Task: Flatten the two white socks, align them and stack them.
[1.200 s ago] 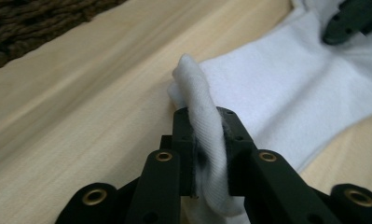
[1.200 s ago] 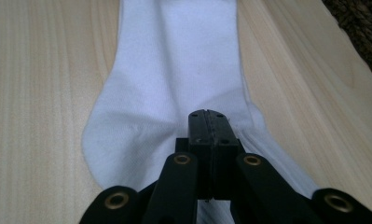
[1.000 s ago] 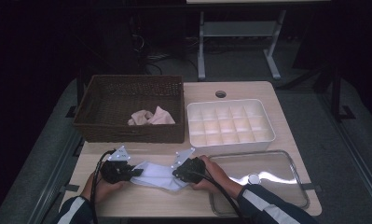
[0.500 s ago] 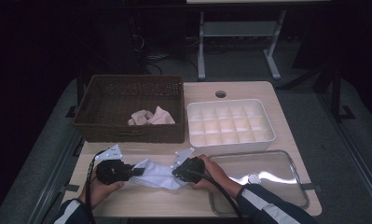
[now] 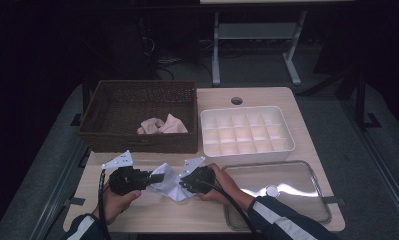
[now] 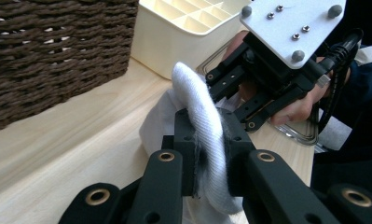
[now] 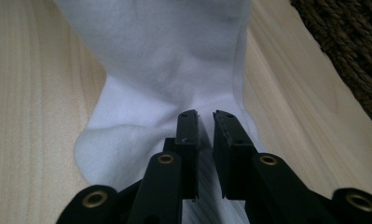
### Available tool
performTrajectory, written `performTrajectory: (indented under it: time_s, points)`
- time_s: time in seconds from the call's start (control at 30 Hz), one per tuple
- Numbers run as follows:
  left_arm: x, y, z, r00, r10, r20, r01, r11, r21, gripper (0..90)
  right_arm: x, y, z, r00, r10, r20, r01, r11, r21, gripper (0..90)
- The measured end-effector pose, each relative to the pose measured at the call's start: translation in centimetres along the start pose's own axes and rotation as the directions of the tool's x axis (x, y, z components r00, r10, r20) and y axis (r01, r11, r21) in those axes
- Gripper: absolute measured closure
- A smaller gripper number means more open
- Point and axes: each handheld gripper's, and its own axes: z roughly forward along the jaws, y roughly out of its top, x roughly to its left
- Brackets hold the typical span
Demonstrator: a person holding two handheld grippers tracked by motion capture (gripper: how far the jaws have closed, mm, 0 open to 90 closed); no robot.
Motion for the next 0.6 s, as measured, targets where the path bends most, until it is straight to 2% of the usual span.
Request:
performTrajectory:
  time_s: [0.13,0.27,0.33,0.43,0.47,0.53,0.57,0.6]
  points:
    - [-0.1,0.1,0.2,0.9998,-0.022,0.001,0.022,0.9997,-0.011,79.7,0.0,0.1,0.1,0.9999,-0.012,-0.005,0.012,1.0,-0.004,79.5]
    - [-0.5,0.5,0.4,1.0,-0.009,0.003,0.009,0.9997,-0.021,80.4,0.3,0.3,0.4,0.9993,-0.004,-0.037,0.003,1.0,-0.008,82.7]
    - [-0.6,0.7,0.6,0.9999,-0.007,0.008,0.007,0.9996,-0.027,80.4,0.2,0.5,0.6,0.9987,-0.029,-0.041,0.028,0.999,-0.017,82.4]
    - [-0.7,1.0,0.9,0.9999,-0.001,-0.015,0.001,0.9998,-0.02,80.3,0.3,0.7,0.5,0.9989,-0.01,-0.046,0.01,1.0,-0.009,74.7]
    - [-0.7,1.0,0.9,0.9995,0.007,-0.032,-0.007,0.9998,-0.016,80.3,0.2,0.7,0.0,0.9987,-0.006,-0.051,0.005,1.0,-0.021,74.8]
    - [-0.7,1.0,0.9,0.9992,0.003,-0.04,-0.004,0.9998,-0.018,80.3,-0.2,0.7,-1.5,0.9982,-0.013,-0.059,0.01,0.999,-0.048,75.8]
    - [-0.6,1.0,0.8,0.9986,0.006,-0.054,-0.006,0.9999,-0.013,80.2,-0.6,0.6,-2.2,0.9981,-0.029,-0.054,0.026,0.998,-0.06,76.6]
    - [-0.6,1.0,0.8,0.9981,-0.001,-0.061,0.0,0.9999,-0.014,80.2,-1.1,0.5,-3.6,0.9987,-0.019,-0.047,0.016,0.997,-0.081,78.0]
